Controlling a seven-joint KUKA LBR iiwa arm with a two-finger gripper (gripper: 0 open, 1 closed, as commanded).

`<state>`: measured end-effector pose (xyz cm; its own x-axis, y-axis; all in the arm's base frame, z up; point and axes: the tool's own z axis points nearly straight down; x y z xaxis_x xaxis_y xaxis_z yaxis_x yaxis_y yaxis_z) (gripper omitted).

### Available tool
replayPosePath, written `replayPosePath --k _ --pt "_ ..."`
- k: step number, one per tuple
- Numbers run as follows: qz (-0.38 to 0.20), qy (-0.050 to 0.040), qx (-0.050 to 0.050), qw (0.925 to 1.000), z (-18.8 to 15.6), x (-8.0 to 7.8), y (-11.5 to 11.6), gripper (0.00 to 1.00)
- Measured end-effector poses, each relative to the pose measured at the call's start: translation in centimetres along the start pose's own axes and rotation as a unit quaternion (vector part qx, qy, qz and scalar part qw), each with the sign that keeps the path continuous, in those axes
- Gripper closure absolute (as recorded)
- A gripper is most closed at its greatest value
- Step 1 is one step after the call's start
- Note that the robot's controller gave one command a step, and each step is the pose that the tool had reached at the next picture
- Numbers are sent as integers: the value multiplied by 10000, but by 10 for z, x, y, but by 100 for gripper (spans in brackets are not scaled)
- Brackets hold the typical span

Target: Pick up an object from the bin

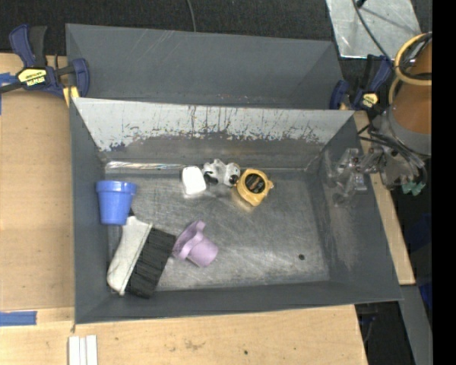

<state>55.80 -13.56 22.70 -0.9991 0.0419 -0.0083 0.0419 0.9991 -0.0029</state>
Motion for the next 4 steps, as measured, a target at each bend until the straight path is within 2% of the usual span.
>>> replayPosePath --k 1,2,3,4 --pt "-66 28 -15 10000 18 6 0 100" --pt "851 35 -14 9964 73 -8 32 0" --pt "849 27 -8 9964 72 -9 31 0" --pt "635 8 8 9980 81 -23 47 0"
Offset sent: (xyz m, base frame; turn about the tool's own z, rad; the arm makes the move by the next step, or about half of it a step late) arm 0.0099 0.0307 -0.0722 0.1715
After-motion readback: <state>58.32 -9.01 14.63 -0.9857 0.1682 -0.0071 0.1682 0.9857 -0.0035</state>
